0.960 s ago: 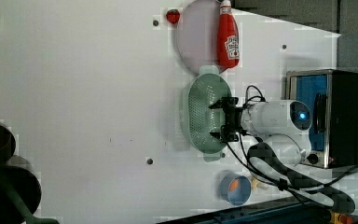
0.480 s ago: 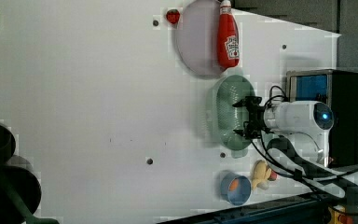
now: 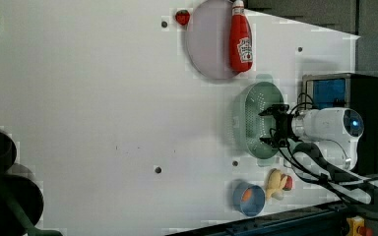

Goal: Drag strainer left to right.

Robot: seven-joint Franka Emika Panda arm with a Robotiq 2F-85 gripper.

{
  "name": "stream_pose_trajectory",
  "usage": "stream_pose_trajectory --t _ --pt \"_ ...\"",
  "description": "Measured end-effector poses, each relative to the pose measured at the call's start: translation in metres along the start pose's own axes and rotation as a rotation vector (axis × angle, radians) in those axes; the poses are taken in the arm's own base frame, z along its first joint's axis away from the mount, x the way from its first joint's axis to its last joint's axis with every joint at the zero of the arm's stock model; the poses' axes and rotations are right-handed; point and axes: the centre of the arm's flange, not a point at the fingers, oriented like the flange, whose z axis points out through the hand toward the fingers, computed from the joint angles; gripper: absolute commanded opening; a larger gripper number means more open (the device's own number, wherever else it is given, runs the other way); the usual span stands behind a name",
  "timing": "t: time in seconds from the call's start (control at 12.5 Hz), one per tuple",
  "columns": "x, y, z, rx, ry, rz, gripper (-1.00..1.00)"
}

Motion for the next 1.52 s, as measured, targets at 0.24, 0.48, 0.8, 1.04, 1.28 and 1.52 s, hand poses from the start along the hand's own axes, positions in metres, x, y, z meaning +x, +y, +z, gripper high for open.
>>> stream_pose_trajectory --t 0.24,0.48,0.8,1.04,1.28,1.52 --pt "-0.001 -0.008 0.0 0.007 -0.002 -0.091 1.0" --pt "-0.001 -0.004 -0.017 0.011 0.005 -0.194 1.0" --pt "-0.035 -0.017 -0.107 0.068 0.03 -0.324 1.0" --pt "-0.054 -0.018 -0.222 0.073 0.091 -0.357 1.0" --pt "-0.049 0.008 -0.307 0.09 -0.023 -0.388 1.0" --pt "-0.03 0.021 -0.353 0.077 -0.091 -0.516 1.0"
